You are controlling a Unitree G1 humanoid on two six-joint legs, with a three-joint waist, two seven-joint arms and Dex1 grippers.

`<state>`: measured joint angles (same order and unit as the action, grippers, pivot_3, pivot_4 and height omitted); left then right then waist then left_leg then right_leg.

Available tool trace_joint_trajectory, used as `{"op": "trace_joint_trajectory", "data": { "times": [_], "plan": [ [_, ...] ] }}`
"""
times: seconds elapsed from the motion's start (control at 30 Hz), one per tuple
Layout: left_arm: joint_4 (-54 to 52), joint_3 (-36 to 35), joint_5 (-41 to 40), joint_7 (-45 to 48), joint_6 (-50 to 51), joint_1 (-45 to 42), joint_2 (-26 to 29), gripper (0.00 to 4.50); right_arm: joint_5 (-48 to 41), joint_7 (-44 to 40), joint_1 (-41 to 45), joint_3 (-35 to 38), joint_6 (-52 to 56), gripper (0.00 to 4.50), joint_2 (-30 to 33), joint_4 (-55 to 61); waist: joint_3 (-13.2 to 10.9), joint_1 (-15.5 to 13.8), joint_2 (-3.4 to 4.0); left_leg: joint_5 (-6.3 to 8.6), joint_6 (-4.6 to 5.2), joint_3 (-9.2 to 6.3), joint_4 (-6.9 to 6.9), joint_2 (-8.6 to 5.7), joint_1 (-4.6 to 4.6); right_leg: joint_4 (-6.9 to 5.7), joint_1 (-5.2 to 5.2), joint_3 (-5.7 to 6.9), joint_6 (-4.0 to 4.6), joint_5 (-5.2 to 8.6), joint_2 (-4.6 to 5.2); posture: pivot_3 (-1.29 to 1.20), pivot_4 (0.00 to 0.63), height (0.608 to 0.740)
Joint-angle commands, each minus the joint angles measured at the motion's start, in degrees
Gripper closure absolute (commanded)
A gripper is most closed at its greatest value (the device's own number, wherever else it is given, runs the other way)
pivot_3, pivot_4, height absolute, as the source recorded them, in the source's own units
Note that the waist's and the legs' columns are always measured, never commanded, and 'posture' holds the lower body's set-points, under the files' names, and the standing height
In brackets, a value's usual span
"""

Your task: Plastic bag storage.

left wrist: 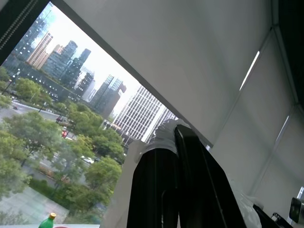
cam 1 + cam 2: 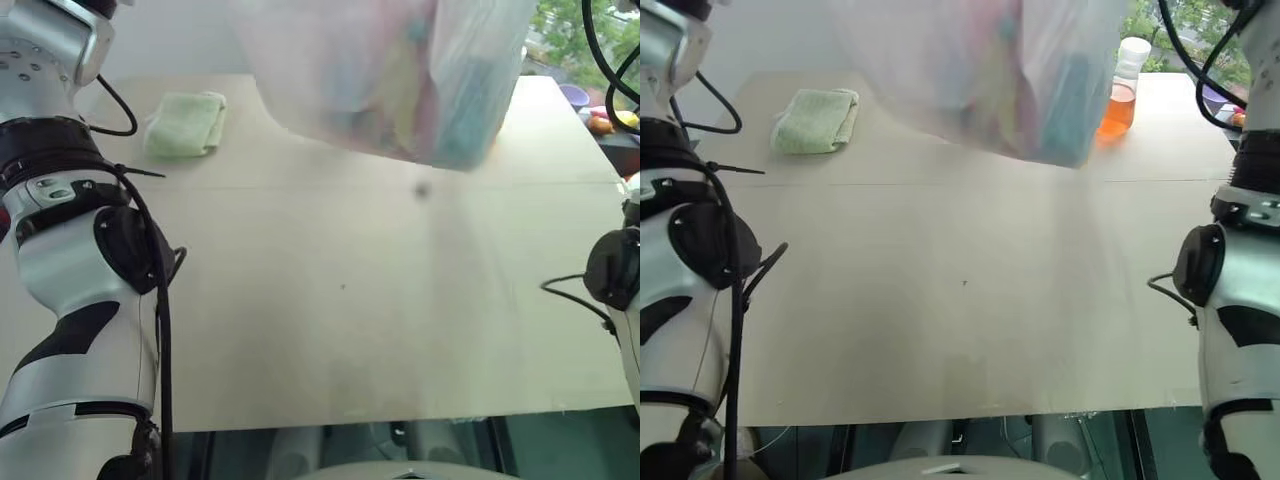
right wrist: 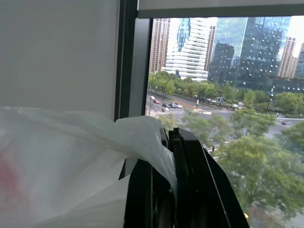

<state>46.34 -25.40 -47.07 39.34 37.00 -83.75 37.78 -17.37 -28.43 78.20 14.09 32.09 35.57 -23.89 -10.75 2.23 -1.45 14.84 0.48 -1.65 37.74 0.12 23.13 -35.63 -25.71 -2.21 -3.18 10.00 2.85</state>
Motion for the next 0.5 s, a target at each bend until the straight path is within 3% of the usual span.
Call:
{"op": "trace_joint_trajectory", "data": {
  "times": [0.03, 0.1, 0.2, 0.5],
  "plan": [
    [0.17, 1.20, 2.27, 3.84, -0.54, -1.19, 0.49, 4.46, 0.08, -1.28, -0.20, 1.17, -1.09, 4.50, 4.01, 2.69, -0.02, 0.05, 0.00, 0.01, 0.02, -0.04, 0.10, 0.01, 0.15, -0.01, -0.11, 0.02, -0.01, 0.00, 0.00, 0.00, 0.150, 0.739],
    [-1.93, 2.30, 3.44, 5.12, 0.28, 0.86, 0.61, 4.46, -0.28, -1.55, -3.23, 1.47, 0.08, 4.50, 5.18, 6.65, -0.02, 0.14, 0.00, -0.07, -0.13, -0.09, 0.41, 0.02, 0.72, -0.23, -0.65, 0.06, -0.01, -0.01, -0.01, 0.00, 0.150, 0.739],
    [-10.37, 6.11, 5.30, 8.66, 2.09, 8.16, 1.05, 4.46, -0.67, -2.20, -10.51, 1.46, 0.31, 4.50, 5.92, 14.05, 0.00, 0.23, 0.03, -0.09, -0.15, -0.01, 0.36, 0.03, 0.86, -0.30, -0.88, -0.01, -0.01, -0.01, 0.00, 0.00, 0.150, 0.739],
    [-44.82, 4.00, -3.51, 1.61, 14.38, 40.37, -4.27, 4.46, -11.82, -4.46, -53.27, 5.46, 13.83, 4.50, 4.97, 52.28, 0.05, -0.37, 0.06, 0.04, 0.08, 0.08, 0.83, 0.04, 0.90, -0.76, -0.98, -0.18, -0.01, -0.02, 0.02, 0.00, 0.150, 0.739]
  ]
}}
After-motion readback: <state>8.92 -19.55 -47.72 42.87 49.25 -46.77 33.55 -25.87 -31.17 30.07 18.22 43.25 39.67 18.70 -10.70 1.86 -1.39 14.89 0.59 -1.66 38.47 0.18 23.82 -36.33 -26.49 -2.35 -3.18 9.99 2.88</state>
